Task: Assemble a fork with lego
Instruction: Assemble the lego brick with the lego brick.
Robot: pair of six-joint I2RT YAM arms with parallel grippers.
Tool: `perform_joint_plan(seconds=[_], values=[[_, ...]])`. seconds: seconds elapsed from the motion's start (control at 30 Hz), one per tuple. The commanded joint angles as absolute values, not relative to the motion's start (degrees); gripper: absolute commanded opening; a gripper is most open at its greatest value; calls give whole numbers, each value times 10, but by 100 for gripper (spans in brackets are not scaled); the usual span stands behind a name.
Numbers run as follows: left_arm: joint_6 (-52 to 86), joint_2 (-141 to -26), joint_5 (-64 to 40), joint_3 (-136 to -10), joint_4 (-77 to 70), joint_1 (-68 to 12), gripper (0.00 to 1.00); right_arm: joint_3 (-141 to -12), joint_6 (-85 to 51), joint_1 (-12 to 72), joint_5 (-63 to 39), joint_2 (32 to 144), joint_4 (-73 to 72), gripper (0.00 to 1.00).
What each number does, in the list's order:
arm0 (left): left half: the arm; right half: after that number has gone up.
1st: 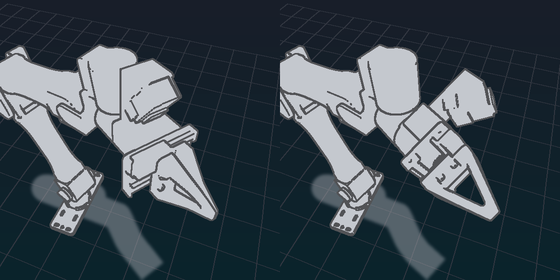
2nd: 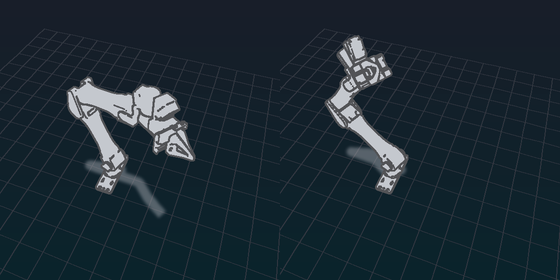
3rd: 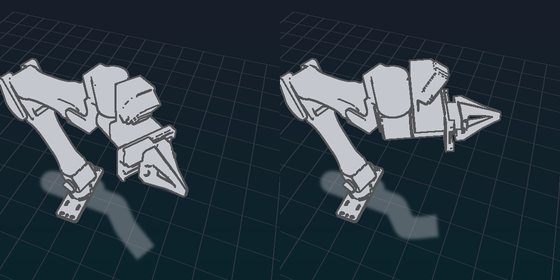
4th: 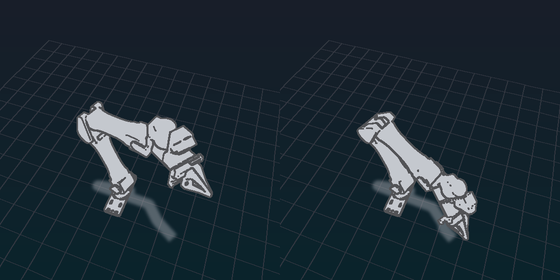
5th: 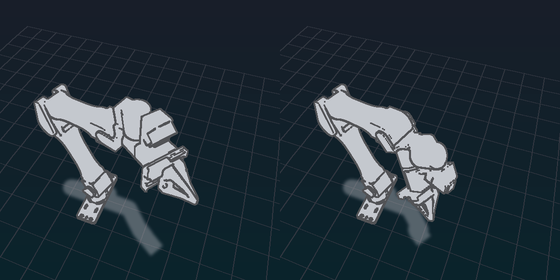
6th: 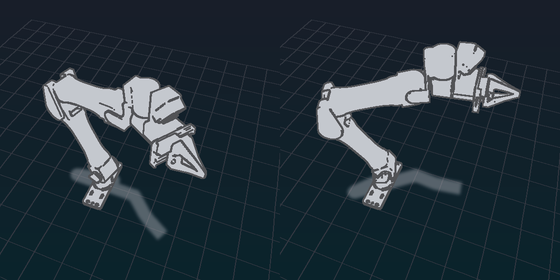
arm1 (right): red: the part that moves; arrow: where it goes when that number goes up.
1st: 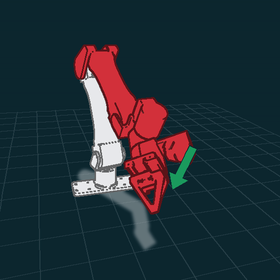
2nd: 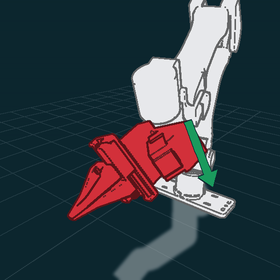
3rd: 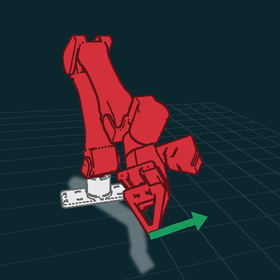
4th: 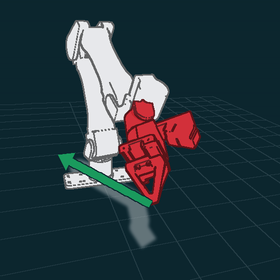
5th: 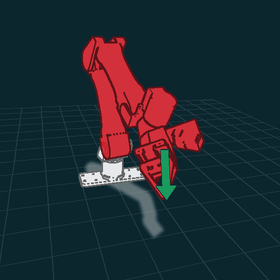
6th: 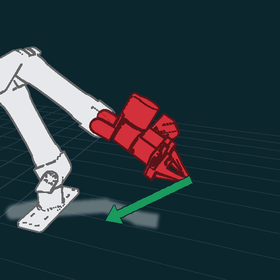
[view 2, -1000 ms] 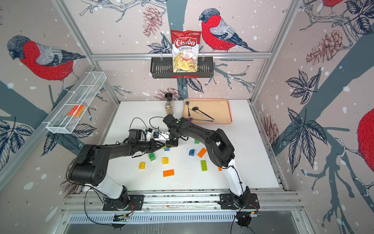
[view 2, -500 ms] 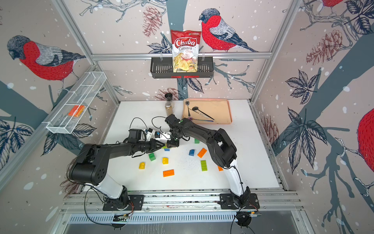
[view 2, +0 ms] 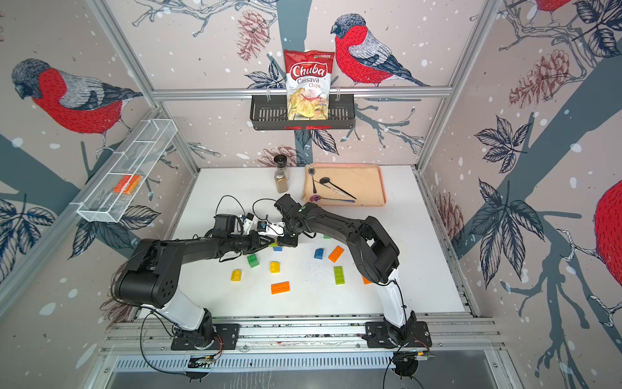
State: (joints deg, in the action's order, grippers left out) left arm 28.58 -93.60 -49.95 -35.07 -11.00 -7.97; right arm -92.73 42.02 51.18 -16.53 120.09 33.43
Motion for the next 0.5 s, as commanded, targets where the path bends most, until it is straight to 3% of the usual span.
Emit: perform_joint_plan(seconds=[0.0, 0.47], values=[[276, -942, -445, -348, -66, -78, 30, -941, 400, 502, -173, 1227, 427, 29], [275, -945, -446, -349, -65, -77, 30, -883, 412, 500, -146, 1168, 349, 30]])
